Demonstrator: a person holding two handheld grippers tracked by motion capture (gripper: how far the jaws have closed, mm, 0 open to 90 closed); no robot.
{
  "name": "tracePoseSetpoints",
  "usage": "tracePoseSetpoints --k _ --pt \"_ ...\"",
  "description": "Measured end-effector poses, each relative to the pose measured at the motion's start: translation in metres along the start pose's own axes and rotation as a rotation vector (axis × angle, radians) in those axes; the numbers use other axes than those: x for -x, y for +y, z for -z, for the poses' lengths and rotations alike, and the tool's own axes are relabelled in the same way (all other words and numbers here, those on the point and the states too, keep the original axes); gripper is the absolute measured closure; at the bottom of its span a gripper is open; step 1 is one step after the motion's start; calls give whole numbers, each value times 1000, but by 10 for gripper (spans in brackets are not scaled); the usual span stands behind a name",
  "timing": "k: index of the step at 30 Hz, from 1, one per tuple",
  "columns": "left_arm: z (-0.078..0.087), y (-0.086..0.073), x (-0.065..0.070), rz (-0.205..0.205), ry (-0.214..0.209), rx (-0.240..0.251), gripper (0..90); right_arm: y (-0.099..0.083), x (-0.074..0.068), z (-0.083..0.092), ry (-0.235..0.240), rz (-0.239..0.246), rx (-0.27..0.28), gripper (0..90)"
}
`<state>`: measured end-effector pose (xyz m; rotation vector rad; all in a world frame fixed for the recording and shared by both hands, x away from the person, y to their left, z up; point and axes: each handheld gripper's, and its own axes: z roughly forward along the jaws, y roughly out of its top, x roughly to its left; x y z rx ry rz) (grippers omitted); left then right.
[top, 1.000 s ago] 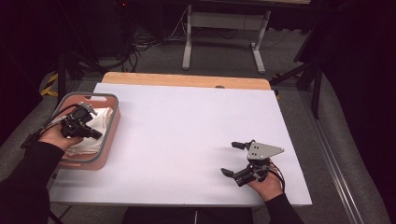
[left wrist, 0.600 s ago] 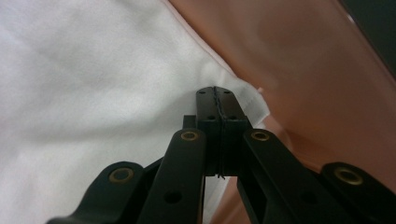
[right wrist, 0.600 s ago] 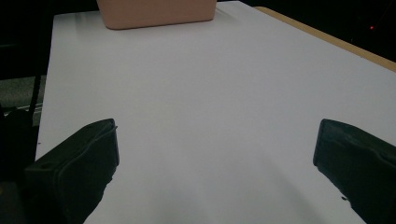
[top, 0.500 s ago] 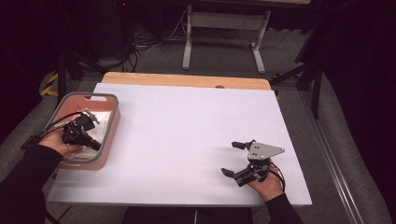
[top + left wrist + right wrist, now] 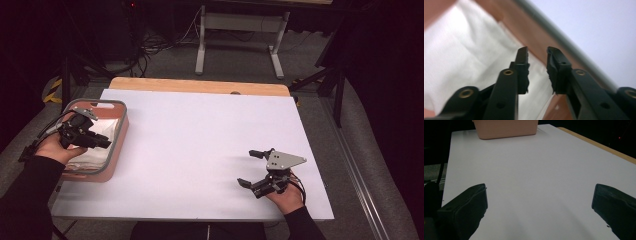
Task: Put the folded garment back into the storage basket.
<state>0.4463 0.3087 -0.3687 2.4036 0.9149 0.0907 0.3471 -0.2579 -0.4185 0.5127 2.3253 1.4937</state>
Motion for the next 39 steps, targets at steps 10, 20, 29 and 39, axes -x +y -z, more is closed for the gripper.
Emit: tracePoseSetpoints --k 10,20,29,39 --pt "15 14 38 -40 21 159 346 2 1 3 -2 -1 14 3" --pt "6 24 81 -77 -14 336 94 3 0 6 -4 1 21 3" --pt "-17 24 107 -95 -105 488 28 4 -2 7 -5 3 28 3" --pt "-58 21 131 -165 -155 596 31 4 -3 8 0 3 33 3"
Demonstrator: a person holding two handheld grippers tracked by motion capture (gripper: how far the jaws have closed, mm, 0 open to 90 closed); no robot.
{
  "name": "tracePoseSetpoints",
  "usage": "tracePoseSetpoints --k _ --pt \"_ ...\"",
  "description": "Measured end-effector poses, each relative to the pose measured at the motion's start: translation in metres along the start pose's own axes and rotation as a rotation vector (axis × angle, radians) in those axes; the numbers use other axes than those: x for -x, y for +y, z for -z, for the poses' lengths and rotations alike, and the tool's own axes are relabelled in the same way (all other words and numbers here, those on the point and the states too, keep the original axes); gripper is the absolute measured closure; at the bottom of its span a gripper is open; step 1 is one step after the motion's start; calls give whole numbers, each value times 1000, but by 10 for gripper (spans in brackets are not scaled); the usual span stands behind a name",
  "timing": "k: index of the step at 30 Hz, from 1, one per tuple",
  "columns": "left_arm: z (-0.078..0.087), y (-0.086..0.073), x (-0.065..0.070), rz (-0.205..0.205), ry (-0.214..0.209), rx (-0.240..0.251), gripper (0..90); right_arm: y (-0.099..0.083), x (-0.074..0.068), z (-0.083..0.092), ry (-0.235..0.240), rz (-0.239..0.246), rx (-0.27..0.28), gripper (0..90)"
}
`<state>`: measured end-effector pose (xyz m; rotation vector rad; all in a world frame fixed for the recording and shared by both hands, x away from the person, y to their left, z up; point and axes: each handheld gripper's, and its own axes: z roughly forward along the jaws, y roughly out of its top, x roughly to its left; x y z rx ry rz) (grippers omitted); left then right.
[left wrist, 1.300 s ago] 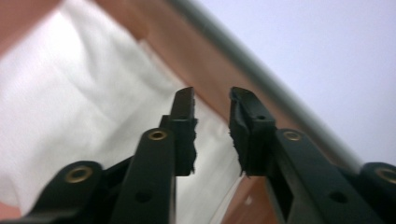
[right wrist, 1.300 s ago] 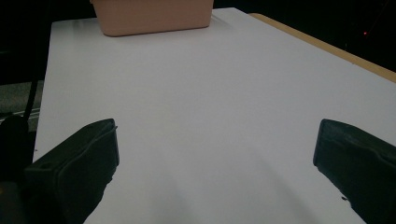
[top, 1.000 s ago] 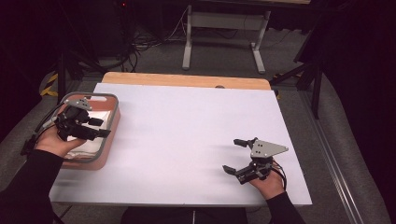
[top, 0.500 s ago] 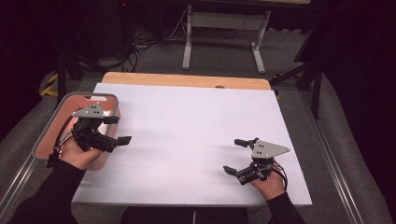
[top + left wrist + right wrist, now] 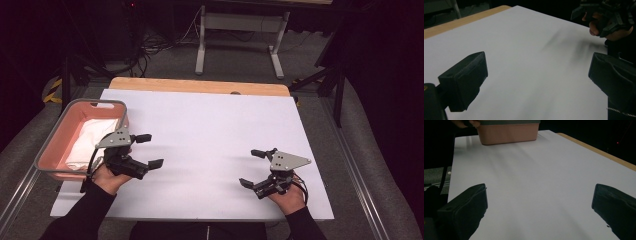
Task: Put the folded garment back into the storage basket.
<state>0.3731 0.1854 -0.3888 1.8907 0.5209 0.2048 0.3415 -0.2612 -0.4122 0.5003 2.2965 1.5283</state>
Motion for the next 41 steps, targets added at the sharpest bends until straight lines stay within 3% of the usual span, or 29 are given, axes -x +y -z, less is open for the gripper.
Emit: tracePoseSetpoints --k 6,12,15,20,22,24,26,34,41 --pt "-22 -15 6 19 -27 41 30 -1 -2 0 9 4 10 2" --pt "-33 -28 13 31 -31 80 22 -6 -4 4 6 -5 31 0" --pt "-35 -32 14 15 -8 76 21 -9 -5 5 4 -7 36 0" --pt "-38 -51 17 50 24 110 7 -13 -7 7 -7 -8 34 0" --pt "-39 -54 16 45 27 99 7 -13 -6 7 -12 -8 36 0" --pt "-41 -59 14 53 27 58 7 -14 -6 9 -24 -10 44 0" --pt "-40 -58 14 42 33 73 7 -14 -6 10 -31 -8 48 0" --pt "-41 -55 16 -19 52 36 7 -16 -7 10 -27 -16 52 0" --pt "-42 -56 16 -16 51 28 7 -16 -7 8 -26 -21 49 0"
